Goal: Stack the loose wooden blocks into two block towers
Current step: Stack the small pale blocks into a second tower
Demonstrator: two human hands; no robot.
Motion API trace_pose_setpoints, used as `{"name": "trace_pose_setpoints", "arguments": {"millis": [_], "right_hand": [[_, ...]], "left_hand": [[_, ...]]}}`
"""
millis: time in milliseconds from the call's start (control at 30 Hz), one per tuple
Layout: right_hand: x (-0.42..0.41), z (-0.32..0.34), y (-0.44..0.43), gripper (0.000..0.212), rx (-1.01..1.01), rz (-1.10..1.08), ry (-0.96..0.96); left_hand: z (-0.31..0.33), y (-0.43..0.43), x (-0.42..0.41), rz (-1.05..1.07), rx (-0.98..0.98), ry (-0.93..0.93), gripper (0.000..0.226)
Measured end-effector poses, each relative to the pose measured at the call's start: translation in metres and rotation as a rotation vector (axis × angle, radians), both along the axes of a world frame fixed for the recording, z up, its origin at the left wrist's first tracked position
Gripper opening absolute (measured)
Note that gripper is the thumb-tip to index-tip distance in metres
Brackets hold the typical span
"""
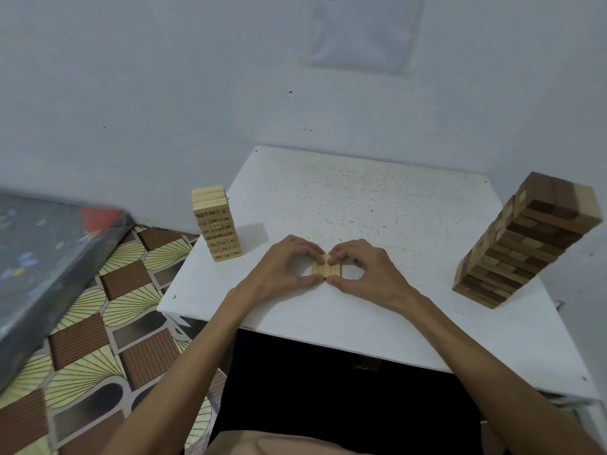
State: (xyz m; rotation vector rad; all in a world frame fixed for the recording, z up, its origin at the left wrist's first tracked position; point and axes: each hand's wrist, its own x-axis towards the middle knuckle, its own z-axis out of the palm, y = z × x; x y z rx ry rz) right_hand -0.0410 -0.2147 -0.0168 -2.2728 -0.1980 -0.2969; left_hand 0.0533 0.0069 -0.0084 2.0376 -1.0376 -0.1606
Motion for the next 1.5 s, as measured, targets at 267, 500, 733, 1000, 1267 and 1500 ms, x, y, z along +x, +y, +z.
{"name": "trace_pose_setpoints", "arguments": {"millis": [267,500,733,1000,1267,1500], "right_hand": [[-0.004,0.009,0.000,0.028,0.075,0.039,-0.035],[0.001,0.038,0.002,0.029,0.064,0.094,-0.140],[0.010,0.074,0.013,0.029,0.047,0.178,-0.200],[0.032,0.098,0.039,0.027,0.043,0.266,-0.236],[0.063,0.118,0.070,0.028,0.079,0.352,-0.210],[0.096,0.121,0.099,0.035,0.103,0.363,-0.133]], "left_hand": [[0.012,0.004,-0.005,-0.022,-0.010,-0.057,0.026],[0.041,0.010,-0.009,-0.008,-0.054,-0.113,0.024],[0.072,0.028,-0.012,0.046,-0.107,-0.170,0.025],[0.100,0.060,-0.010,0.130,-0.098,-0.190,0.024],[0.123,0.092,-0.003,0.230,-0.110,-0.175,0.028],[0.127,0.128,0.014,0.333,-0.051,-0.150,0.040]]}}
